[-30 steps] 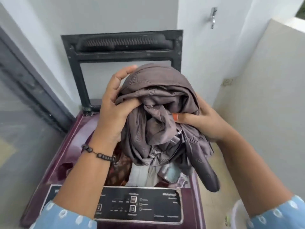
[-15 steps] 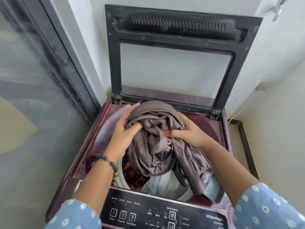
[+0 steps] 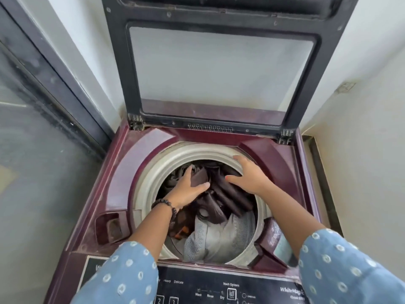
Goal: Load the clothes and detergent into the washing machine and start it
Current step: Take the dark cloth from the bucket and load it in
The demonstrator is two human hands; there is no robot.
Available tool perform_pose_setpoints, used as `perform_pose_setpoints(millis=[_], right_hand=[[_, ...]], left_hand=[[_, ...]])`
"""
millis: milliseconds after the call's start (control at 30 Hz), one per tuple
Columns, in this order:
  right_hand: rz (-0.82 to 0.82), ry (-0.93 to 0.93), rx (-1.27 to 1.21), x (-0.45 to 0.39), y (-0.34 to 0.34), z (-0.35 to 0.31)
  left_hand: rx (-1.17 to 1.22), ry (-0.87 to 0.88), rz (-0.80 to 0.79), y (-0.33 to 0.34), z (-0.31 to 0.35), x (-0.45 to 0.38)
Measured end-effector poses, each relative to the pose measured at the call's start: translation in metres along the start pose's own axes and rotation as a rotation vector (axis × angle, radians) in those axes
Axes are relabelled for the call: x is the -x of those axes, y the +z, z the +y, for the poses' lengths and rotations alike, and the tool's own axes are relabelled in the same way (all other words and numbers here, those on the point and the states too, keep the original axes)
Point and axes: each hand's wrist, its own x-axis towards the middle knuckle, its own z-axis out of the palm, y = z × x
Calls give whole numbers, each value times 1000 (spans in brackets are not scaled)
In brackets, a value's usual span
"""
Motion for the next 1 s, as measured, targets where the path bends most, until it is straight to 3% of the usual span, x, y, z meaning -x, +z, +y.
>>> perform_pose_setpoints(millis=[367,633,1000], right_hand=[[-51,-74,33,18,14,-7],[-2,-164,108,49,5,-16],[128,-189,302,107,-24,-5]], left_hand=[[-244,80,65,-5,-4,7],[-561,209,233,-25,-8,49],[-807,397,221,31,43,80]])
